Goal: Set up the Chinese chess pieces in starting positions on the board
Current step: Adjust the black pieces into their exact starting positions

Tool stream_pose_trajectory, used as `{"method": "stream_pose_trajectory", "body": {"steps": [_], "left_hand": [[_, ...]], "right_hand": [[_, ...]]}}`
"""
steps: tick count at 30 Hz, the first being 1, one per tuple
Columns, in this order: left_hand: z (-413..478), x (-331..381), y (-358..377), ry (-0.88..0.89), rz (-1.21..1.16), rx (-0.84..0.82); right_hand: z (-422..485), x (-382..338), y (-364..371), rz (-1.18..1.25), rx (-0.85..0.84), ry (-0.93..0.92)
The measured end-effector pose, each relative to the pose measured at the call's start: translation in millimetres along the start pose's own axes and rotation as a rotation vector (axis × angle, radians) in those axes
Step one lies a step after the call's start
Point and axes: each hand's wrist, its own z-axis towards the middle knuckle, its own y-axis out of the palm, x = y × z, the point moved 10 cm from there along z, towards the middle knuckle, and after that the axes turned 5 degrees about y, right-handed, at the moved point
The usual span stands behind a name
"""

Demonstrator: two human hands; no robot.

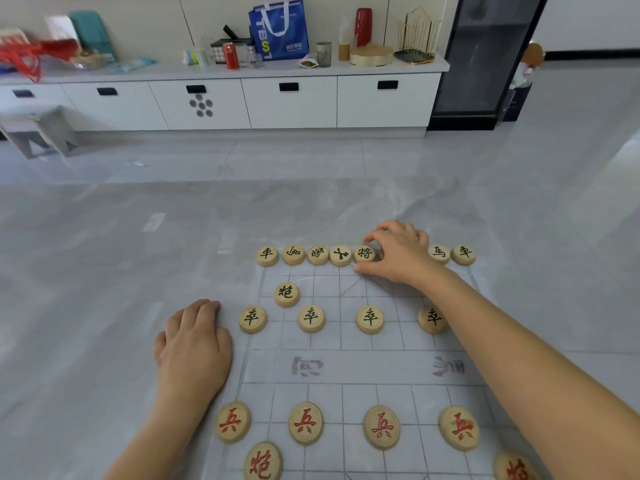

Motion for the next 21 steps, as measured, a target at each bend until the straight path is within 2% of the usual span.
{"method": "stream_pose_trajectory", "body": {"steps": [12,18,21], "left_hand": [[-0.2,-0.4,-0.2,0.014,0.008,0.035],[0.1,-1.0,1.2,0.015,0.015,0.026],[0.0,0.1,1.4,0.020,0.016,0.024]], "right_hand": [[9.5,-37.7,9.8,-0.032,0.036,-0.046],[9.2,-44.4,11.8,-0.041,-0.005,-0.106],[10.2,-45.5,7.1,-0.077,0.048,-0.108]]}}
